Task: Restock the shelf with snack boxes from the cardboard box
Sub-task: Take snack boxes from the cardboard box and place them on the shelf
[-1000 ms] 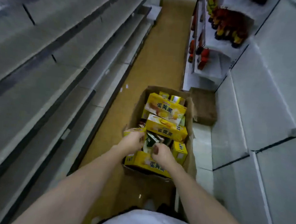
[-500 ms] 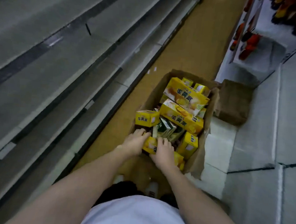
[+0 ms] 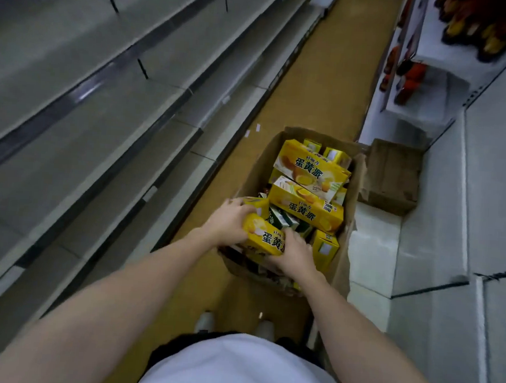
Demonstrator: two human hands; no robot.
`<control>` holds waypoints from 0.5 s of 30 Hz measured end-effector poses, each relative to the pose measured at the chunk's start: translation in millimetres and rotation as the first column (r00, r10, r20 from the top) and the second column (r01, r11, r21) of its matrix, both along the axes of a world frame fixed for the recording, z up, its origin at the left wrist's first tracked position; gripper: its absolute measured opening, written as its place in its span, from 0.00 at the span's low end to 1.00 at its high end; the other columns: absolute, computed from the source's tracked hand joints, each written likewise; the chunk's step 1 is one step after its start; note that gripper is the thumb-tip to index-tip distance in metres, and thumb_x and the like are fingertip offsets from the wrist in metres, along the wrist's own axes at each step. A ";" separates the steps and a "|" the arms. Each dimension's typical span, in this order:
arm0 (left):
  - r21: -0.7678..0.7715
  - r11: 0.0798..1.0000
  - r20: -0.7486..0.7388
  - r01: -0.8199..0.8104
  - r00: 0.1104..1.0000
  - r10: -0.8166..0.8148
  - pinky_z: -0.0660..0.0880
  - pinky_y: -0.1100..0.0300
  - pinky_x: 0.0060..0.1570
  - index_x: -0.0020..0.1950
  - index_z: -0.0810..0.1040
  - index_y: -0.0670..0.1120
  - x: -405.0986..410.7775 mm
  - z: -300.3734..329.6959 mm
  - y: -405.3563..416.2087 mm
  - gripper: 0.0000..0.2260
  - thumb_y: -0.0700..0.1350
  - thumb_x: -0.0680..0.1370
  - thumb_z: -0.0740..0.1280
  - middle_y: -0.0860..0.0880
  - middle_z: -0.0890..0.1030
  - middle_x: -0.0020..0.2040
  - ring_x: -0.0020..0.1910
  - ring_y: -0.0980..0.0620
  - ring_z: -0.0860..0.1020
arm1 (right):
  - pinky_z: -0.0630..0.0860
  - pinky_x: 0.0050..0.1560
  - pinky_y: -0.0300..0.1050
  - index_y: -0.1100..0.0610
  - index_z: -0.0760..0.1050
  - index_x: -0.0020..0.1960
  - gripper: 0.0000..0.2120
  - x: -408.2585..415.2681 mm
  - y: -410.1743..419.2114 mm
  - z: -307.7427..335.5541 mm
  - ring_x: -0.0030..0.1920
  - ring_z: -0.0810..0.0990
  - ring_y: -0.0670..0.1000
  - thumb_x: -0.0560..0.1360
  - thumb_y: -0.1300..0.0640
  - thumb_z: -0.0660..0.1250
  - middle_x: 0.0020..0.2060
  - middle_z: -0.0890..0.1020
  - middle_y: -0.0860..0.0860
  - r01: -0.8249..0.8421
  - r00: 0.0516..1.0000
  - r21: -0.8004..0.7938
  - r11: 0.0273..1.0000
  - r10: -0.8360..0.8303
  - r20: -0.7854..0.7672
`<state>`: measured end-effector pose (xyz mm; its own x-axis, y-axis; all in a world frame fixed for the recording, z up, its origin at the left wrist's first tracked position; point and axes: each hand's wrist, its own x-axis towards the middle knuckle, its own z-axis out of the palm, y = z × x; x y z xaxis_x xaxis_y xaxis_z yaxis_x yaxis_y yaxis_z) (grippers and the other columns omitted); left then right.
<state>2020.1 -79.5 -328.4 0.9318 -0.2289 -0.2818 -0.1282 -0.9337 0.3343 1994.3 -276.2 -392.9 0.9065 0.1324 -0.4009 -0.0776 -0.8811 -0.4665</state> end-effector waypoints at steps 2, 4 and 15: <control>-0.040 0.998 -0.041 -0.044 0.998 0.043 0.70 0.49 0.63 0.71 0.71 0.54 10.5 15.5 12.6 0.27 0.52 0.71 0.69 0.46 0.72 0.63 0.63 0.43 0.69 | 0.67 0.67 0.59 0.49 0.62 0.70 0.41 17.4 1.7 18.0 0.65 0.74 0.56 0.65 0.39 0.78 0.64 0.76 0.50 -0.012 1.000 0.065 0.998 0.011 0.024; -0.103 0.988 -0.058 -0.119 0.992 0.113 0.70 0.48 0.62 0.70 0.72 0.52 18.0 27.5 24.3 0.27 0.51 0.70 0.68 0.45 0.71 0.60 0.62 0.43 0.70 | 0.68 0.65 0.58 0.48 0.64 0.67 0.37 34.0 8.1 36.7 0.62 0.76 0.56 0.65 0.41 0.78 0.61 0.78 0.50 -0.062 0.997 0.091 0.994 0.058 0.045; 0.152 0.986 0.065 -0.061 0.997 0.052 0.61 0.48 0.73 0.79 0.59 0.50 34.6 72.0 83.8 0.38 0.50 0.72 0.73 0.43 0.58 0.77 0.74 0.42 0.59 | 0.73 0.61 0.55 0.46 0.73 0.67 0.39 96.6 62.0 111.3 0.59 0.75 0.54 0.60 0.35 0.78 0.56 0.74 0.48 -0.230 0.956 0.094 0.969 0.207 0.210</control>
